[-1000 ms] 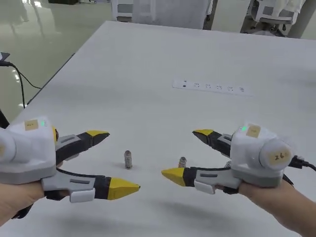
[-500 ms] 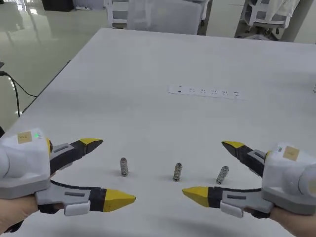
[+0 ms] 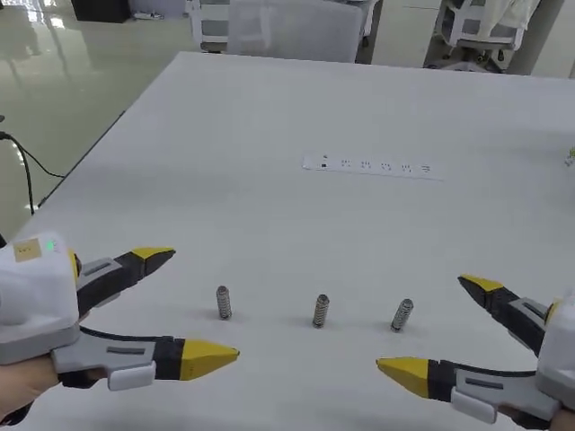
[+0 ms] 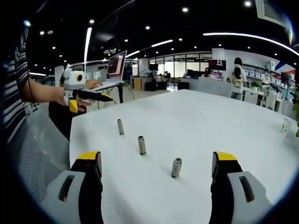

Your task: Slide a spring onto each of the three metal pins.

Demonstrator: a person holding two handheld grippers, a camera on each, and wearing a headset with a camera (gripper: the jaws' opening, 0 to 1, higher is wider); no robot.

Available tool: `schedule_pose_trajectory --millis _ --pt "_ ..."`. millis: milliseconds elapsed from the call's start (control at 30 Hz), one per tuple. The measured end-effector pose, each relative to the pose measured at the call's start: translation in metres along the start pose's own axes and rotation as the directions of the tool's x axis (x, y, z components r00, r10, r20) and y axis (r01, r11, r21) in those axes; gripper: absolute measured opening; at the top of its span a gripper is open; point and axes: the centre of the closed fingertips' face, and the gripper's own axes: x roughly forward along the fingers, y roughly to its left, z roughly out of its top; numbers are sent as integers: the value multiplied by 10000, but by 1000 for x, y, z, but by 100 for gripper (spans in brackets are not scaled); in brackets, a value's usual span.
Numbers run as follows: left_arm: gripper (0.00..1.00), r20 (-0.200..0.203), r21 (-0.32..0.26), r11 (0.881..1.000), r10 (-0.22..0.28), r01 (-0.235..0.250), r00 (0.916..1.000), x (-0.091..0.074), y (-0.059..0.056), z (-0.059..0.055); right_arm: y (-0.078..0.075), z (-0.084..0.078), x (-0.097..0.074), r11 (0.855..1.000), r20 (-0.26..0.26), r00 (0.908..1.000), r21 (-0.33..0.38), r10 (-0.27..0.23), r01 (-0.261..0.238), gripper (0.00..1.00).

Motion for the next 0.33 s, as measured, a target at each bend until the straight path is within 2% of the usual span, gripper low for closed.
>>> schedule_pose_trajectory --millis 333 --pt "98 -28 -72 9999 116 -116 9999 -5 1 -2 -4 -2 -8 9992 33 9995 246 -308 307 97"
